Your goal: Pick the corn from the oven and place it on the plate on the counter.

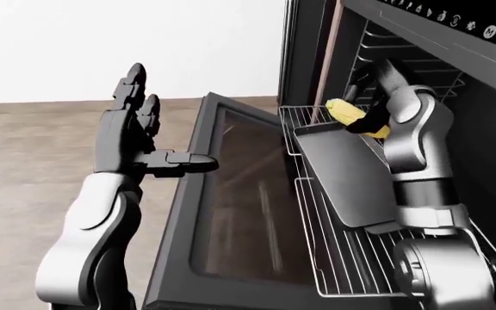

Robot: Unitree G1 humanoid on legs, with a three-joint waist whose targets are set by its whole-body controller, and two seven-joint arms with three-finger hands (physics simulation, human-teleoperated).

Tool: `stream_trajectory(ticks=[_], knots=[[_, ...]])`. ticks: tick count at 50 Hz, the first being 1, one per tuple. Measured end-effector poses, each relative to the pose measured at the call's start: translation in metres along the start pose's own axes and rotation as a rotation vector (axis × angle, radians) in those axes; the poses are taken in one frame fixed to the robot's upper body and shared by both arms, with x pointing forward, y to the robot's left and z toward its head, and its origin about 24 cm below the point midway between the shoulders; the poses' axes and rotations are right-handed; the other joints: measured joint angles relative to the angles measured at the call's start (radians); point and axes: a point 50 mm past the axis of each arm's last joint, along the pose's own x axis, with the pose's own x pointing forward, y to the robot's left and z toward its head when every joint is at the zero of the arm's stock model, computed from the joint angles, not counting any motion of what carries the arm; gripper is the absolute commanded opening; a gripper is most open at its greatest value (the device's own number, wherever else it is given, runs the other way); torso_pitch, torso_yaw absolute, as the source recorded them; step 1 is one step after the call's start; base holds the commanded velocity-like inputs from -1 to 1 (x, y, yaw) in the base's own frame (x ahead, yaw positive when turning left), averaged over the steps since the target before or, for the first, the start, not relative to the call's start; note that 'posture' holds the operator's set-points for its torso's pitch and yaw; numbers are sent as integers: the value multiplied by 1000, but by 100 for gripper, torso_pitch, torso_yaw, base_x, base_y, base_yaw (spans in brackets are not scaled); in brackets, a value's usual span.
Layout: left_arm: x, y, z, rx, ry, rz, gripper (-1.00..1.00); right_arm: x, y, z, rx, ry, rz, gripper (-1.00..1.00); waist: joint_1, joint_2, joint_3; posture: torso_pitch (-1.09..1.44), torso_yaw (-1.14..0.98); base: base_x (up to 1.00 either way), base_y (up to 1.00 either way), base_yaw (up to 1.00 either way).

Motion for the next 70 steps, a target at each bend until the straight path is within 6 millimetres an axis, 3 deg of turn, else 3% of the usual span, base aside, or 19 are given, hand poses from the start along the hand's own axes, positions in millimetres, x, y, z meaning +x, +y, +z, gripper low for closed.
stream_trajectory(ticks=[6,8,11,19,28,30,31,35,39,44,50,51,53,54,55,58,65,70], knots=[[-3,2,4,0,-12,6,100,-6,-3,6,5,-21,-11,-97,6,24,-1,0,0,-23,19,0],[-4,6,2,3,-3,27,100,-8,2,12,3,-41,7,-97,17,13,3,0,0,-30,21,0],[-4,8,1,5,12,44,100,-10,7,16,0,-61,38,-96,20,26,-5,0,0,-30,20,0],[-3,4,2,3,0,24,100,-11,-13,11,19,-44,-27,-96,8,1,-22,0,0,-44,18,0],[-3,2,5,6,-4,16,100,-10,-11,9,20,-39,-11,-97,-1,-23,-4,0,0,-51,8,0],[-3,1,5,7,-4,13,100,-9,-13,9,22,-36,-16,-97,-4,-37,-3,0,0,-52,0,0],[-3,0,7,8,-10,11,100,-9,-14,9,24,-36,-21,-96,-6,-57,-7,0,0,-52,0,0],[-4,-4,0,-1,22,-13,100,-9,-11,1,31,-5,-16,-96,-17,-83,-24,0,0,-51,0,0],[-4,-1,3,0,9,3,100,-13,-11,10,22,-43,-27,-97,-6,-62,-19,0,0,-51,7,0],[-4,0,5,-2,-8,0,100,-13,-7,14,13,-56,-5,-97,-11,-65,-16,0,0,-51,26,0],[-4,0,4,-2,-4,3,100,-13,-11,12,21,-55,-27,-98,-19,-39,13,0,0,-52,24,0],[-4,0,4,-2,-4,1,100,-13,-12,12,25,-54,-32,-97,-18,-29,19,0,0,-15,0,0],[-4,-1,4,-1,-4,-2,100,-13,-13,12,44,-50,-36,-95,-18,39,42,0,0,0,0,0],[-4,0,4,2,-7,0,100,-13,-13,13,58,-54,-39,-95,-15,59,52,0,0,0,0,-37],[-5,2,1,4,2,13,100,-14,-8,14,65,-59,-24,-95,-1,45,60,0,0,0,0,-59],[-6,8,-3,7,28,51,100,-14,5,18,65,-71,47,-95,-12,33,38,0,0,0,0,-100],[-3,0,0,10,2,12,100,-20,-20,25,95,-111,-45,-95,-11,-14,38,0,0,0,0,-100],[-2,0,4,15,-9,11,100,-21,-22,26,106,-120,-53,-95,-11,-62,28,0,0,0,0,-90]])
